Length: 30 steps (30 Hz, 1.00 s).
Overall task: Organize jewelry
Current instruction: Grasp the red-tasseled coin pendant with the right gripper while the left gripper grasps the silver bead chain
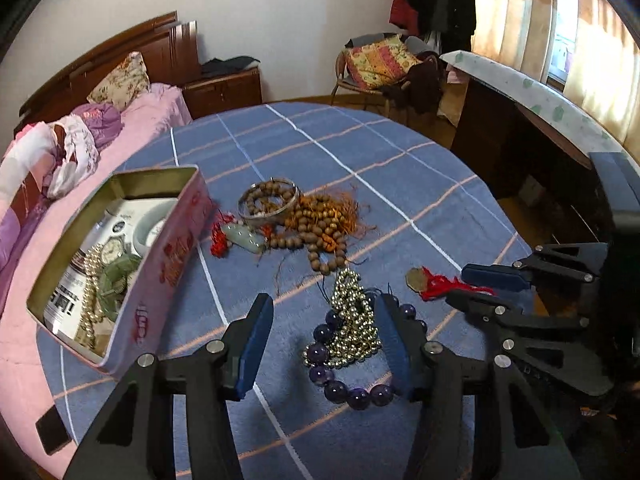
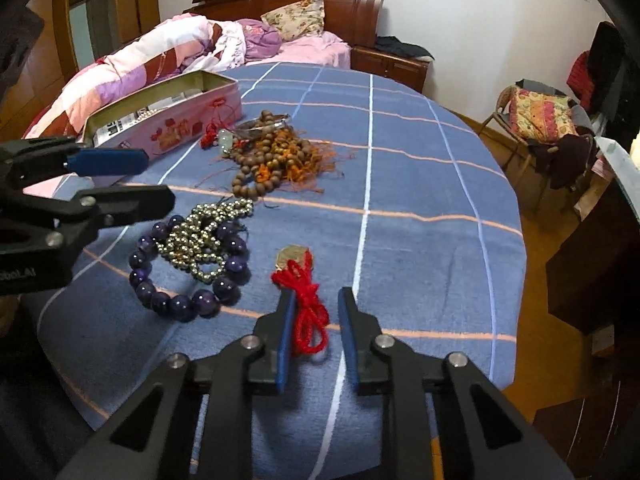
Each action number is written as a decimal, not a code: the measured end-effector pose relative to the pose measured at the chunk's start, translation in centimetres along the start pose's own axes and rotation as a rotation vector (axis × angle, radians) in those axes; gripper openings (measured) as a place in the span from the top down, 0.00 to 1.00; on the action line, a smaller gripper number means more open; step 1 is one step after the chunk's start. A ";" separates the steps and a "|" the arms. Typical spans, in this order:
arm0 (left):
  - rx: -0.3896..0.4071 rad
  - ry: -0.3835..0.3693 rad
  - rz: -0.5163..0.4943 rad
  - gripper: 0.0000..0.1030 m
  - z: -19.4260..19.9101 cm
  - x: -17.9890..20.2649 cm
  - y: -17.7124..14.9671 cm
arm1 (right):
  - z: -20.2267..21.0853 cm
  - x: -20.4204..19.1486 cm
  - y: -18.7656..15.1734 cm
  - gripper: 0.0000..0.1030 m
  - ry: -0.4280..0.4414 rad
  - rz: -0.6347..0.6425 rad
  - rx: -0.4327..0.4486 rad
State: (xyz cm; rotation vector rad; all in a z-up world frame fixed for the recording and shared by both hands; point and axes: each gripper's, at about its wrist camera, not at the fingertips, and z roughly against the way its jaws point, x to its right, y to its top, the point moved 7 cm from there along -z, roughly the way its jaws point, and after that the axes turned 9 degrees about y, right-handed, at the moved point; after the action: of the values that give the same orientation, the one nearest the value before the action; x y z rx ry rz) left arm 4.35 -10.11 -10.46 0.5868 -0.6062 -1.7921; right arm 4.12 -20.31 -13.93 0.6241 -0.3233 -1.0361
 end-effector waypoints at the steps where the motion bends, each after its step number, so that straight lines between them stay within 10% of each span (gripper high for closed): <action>1: -0.006 -0.002 -0.002 0.49 -0.1 0.1 -0.1 | -0.1 -0.1 0.1 0.81 -0.021 0.012 0.001; 14: -0.082 -0.078 -0.026 0.96 -2.0 1.6 -0.9 | 0.0 -0.8 -0.1 0.90 -0.072 0.039 0.014; 30: 0.125 -0.094 0.082 0.96 3.7 -1.5 3.0 | 1.5 -0.3 1.3 0.90 -0.053 0.002 0.086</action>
State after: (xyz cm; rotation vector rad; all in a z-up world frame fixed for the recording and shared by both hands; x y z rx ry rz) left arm 4.47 -9.10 -5.61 0.5558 -0.8004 -1.7207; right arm 4.08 -20.07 -11.93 0.6745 -0.4164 -1.0421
